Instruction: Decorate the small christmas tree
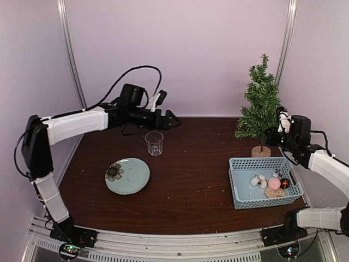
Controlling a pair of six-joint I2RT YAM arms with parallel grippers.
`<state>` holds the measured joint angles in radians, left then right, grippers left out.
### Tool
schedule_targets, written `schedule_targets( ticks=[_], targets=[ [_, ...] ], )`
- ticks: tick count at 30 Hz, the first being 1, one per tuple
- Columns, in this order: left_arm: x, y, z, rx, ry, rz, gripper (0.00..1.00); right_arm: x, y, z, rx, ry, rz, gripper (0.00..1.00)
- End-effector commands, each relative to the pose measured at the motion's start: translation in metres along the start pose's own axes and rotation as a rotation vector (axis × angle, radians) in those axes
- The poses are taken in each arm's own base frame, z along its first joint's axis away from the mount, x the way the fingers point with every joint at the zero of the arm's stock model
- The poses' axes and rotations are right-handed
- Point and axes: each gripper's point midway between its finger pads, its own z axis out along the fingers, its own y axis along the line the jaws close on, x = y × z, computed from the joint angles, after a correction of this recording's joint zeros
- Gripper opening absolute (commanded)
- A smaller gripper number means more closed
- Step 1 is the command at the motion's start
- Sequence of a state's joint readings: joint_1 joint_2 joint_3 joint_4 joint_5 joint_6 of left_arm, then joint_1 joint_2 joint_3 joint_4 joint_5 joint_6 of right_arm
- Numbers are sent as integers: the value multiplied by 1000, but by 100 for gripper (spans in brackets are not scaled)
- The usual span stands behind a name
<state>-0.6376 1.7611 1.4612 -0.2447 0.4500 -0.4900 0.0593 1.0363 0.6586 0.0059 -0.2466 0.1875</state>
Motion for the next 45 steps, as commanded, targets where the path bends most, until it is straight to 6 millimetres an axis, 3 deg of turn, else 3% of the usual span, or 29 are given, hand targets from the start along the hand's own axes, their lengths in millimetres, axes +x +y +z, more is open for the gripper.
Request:
schedule_targets(
  ticks=[1, 3, 5, 8, 12, 17, 20, 26, 33, 40, 41, 43, 45],
  targets=[
    [-63, -119, 61, 376, -205, 199, 97, 10, 2, -7, -7, 20, 10, 0],
    [-68, -129, 92, 427, -246, 191, 94, 11, 2, -9, -7, 19, 9, 0],
    [-68, -122, 119, 450, -300, 131, 91, 12, 2, -11, -8, 22, 11, 0],
    [-64, -106, 144, 430, -342, 94, 88, 14, 5, -13, -26, 35, 12, 0],
    [-56, -107, 172, 416, -331, 102, 85, 18, 8, -16, -38, 54, 5, 0],
    [-46, -127, 205, 441, -302, 117, 80, 21, 12, -19, -63, 72, 6, 0],
    [-35, -152, 222, 466, -271, 153, 73, 25, 12, -23, -63, 71, 15, 0],
    [-11, -160, 241, 493, -246, 125, 62, 29, 10, -35, -44, 72, 23, 0],
    [20, -168, 257, 478, -193, 119, 60, 29, 9, -43, -34, 58, 33, 0],
    [22, -164, 261, 459, -194, 115, 47, 29, 9, -47, -33, 57, 29, 0],
    [23, -163, 262, 453, -191, 117, 48, 29, 9, -46, -34, 57, 28, 0],
    [23, -159, 263, 429, -188, 127, 58, 29, 9, -45, -34, 59, 28, 0],
    [22, -158, 263, 423, -191, 138, 60, 28, 11, -44, -42, 57, 28, 0]
  ],
)
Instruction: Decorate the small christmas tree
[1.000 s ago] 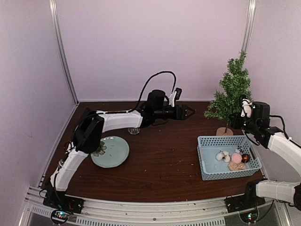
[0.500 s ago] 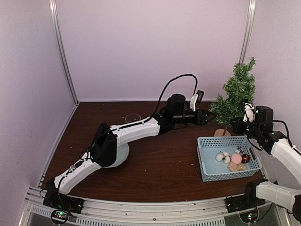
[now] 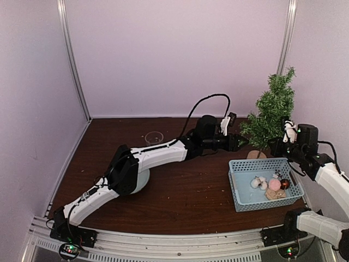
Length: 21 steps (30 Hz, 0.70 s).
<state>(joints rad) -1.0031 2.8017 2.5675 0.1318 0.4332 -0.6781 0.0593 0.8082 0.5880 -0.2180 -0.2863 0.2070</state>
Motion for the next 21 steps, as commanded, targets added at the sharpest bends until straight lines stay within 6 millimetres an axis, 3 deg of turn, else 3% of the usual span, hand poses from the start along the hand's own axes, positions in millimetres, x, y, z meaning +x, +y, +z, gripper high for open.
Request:
schedule_targets(
  ticks=[1, 5, 10, 16, 21],
  targets=[
    [-6, 5, -1, -22, -18, 38, 57, -5, 4, 0, -18, -17, -3, 0],
    [-5, 0, 0, 5, -17, 42, 38, -6, 5, 2, -21, -19, -3, 0],
    [-11, -7, -4, 41, -13, 54, 0, -7, 7, 9, -37, -12, -3, 0],
    [-53, 6, -26, -23, -77, 80, 0, -15, 11, 19, -63, -20, 0, 0],
    [-70, 15, -43, -65, -52, 127, 0, -25, 19, 29, -102, -41, 4, 0]
  ],
)
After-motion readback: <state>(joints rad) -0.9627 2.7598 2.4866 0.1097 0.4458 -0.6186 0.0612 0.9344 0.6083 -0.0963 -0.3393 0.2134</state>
